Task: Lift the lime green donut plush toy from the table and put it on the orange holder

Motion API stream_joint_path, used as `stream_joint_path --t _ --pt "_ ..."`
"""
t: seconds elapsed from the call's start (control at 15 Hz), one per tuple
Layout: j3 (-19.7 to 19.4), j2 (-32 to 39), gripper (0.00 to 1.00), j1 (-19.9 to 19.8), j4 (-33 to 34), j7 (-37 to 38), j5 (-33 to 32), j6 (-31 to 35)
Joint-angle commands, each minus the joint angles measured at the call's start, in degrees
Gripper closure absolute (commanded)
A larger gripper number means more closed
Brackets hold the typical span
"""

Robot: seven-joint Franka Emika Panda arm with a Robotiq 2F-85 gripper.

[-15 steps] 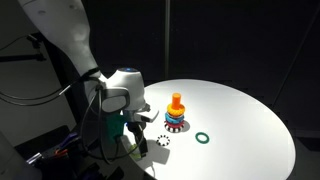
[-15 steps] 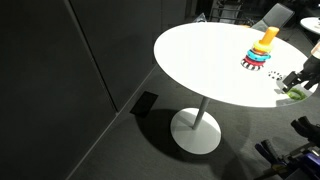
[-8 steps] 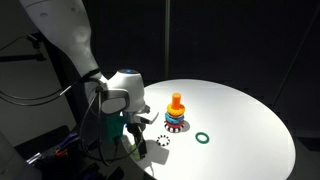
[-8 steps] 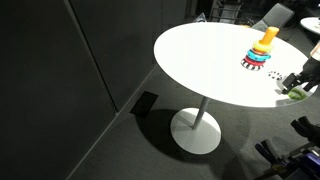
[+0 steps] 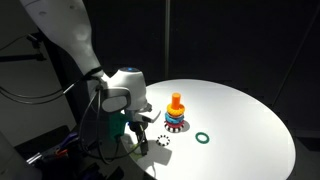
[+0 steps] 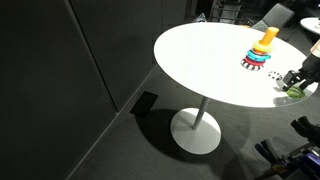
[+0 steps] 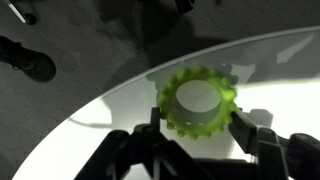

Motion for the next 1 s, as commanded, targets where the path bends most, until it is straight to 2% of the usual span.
stream_joint_path --t 0.0,0.27,0.93 --pt "-0.94 -2.96 0.55 0.42 1.52 -0.48 1.09 -2.62" --pt "-1.75 -5.41 0.55 0.56 3.92 0.38 -0.05 -4.66" --pt "-0.22 -11.45 0.55 -0.96 12.64 1.77 -0.16 -13.62"
